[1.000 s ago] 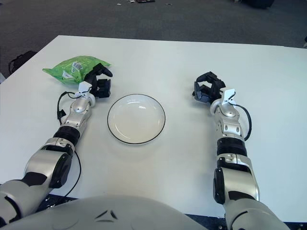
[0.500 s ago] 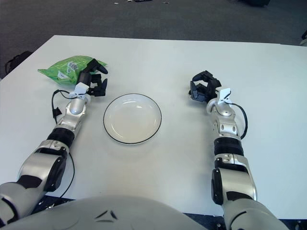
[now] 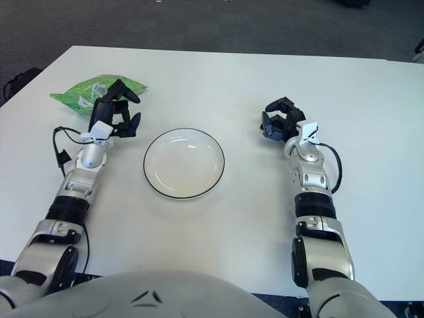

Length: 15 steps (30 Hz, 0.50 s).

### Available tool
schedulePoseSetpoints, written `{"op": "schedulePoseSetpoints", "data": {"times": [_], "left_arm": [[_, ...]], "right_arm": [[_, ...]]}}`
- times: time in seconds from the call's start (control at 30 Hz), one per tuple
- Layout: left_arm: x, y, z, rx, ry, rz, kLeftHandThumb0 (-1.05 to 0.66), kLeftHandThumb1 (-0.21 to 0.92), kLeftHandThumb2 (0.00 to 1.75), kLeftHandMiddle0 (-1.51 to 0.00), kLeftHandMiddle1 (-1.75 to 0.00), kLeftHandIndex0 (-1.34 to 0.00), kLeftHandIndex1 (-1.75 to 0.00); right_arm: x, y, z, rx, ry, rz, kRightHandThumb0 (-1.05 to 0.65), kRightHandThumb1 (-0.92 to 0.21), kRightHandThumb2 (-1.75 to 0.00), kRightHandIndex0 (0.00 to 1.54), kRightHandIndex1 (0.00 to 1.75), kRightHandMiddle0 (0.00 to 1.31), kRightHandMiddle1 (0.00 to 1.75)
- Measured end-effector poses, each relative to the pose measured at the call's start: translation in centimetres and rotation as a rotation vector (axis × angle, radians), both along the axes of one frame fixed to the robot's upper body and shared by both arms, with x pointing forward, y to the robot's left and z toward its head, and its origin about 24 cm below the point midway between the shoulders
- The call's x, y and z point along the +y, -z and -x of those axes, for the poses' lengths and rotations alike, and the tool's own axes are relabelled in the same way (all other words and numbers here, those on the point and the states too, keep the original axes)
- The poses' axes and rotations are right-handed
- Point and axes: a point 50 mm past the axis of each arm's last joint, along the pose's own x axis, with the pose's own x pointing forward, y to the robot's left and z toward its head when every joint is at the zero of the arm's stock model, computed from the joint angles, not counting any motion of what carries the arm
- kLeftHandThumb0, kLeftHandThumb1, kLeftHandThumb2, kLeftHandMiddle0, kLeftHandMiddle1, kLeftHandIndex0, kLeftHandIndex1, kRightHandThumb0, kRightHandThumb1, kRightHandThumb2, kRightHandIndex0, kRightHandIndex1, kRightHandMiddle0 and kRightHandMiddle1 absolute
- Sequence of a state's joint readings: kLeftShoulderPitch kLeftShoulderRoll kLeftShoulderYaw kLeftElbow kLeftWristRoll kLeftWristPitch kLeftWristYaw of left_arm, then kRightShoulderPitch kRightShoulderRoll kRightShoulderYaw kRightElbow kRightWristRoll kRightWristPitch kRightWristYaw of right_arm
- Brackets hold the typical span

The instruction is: Put the snack into the plate.

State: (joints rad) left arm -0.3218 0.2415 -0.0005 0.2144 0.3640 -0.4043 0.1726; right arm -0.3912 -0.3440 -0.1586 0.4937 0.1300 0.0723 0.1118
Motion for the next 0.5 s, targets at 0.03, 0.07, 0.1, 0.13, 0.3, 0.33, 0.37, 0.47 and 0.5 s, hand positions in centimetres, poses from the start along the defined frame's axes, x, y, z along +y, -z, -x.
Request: {"op": "schedulePoseSetpoints", "data": {"times": [0.03, 0.07, 0.1, 0.13, 0.3, 0.33, 0.37, 0.47, 0.5], "left_arm": [[0.2, -0.5, 0.1, -0.018, -0.008, -0.021, -0.42, 0.51, 1.07, -1.16, -1.75, -0.46, -1.75], [0.4, -1.0, 0.1, -0.037, -0.017, -0.043, -0.42, 0.51, 1.07, -1.16, -1.75, -0.46, -1.75], [0.6, -1.5, 0.0, -0.054, -0.028, -0.069, -0.42, 0.52, 1.06, -1.15, -1.75, -0.46, -1.75], [0.8, -1.8, -0.1, -0.068, -0.039, -0.090, -0.42, 0.52, 1.06, -1.14, -1.75, -0.45, -1.75], [1.8, -3.4, -1.0, -0.150, -0.150, -0.223, -0.42, 0.53, 1.04, -1.07, -1.75, -0.44, -1.75], [2.0, -3.7, -1.1, -0.171, -0.181, -0.257, -0.42, 0.54, 1.04, -1.04, -1.75, -0.44, -1.75], [2.1, -4.0, -1.3, -0.191, -0.210, -0.288, -0.41, 0.54, 1.03, -1.00, -1.75, -0.44, -1.75], [2.4, -4.7, -1.8, -0.234, -0.283, -0.375, -0.22, 0.48, 1.11, -0.76, -1.75, -0.39, -1.72], [2.5, -4.8, -2.0, -0.237, -0.304, -0.401, -0.14, 0.48, 1.12, -0.66, -1.75, -0.35, -1.71]], "right_arm": [[0.0, 0.0, 0.0, 0.003, 0.000, 0.001, -0.01, -0.46, -1.09, 0.59, 1.53, 0.32, 1.75], [0.0, 0.0, 0.0, 0.005, 0.000, 0.002, -0.01, -0.46, -1.09, 0.59, 1.53, 0.32, 1.75], [0.0, 0.1, 0.0, 0.007, 0.000, 0.004, -0.01, -0.46, -1.09, 0.59, 1.53, 0.32, 1.75], [0.0, 0.1, 0.1, 0.008, 0.000, 0.005, -0.01, -0.46, -1.09, 0.59, 1.53, 0.32, 1.75], [0.0, 0.1, 0.1, 0.010, -0.003, 0.010, -0.01, -0.46, -1.09, 0.60, 1.53, 0.32, 1.75], [0.0, 0.1, 0.1, 0.010, -0.004, 0.011, -0.01, -0.46, -1.09, 0.60, 1.53, 0.32, 1.75], [0.0, 0.1, 0.1, 0.010, -0.005, 0.013, -0.01, -0.46, -1.09, 0.60, 1.53, 0.32, 1.75], [0.0, 0.0, 0.1, 0.009, -0.007, 0.015, -0.01, -0.46, -1.08, 0.60, 1.53, 0.31, 1.75], [0.0, 0.0, 0.1, 0.009, -0.008, 0.016, -0.01, -0.46, -1.09, 0.60, 1.53, 0.31, 1.75]]}}
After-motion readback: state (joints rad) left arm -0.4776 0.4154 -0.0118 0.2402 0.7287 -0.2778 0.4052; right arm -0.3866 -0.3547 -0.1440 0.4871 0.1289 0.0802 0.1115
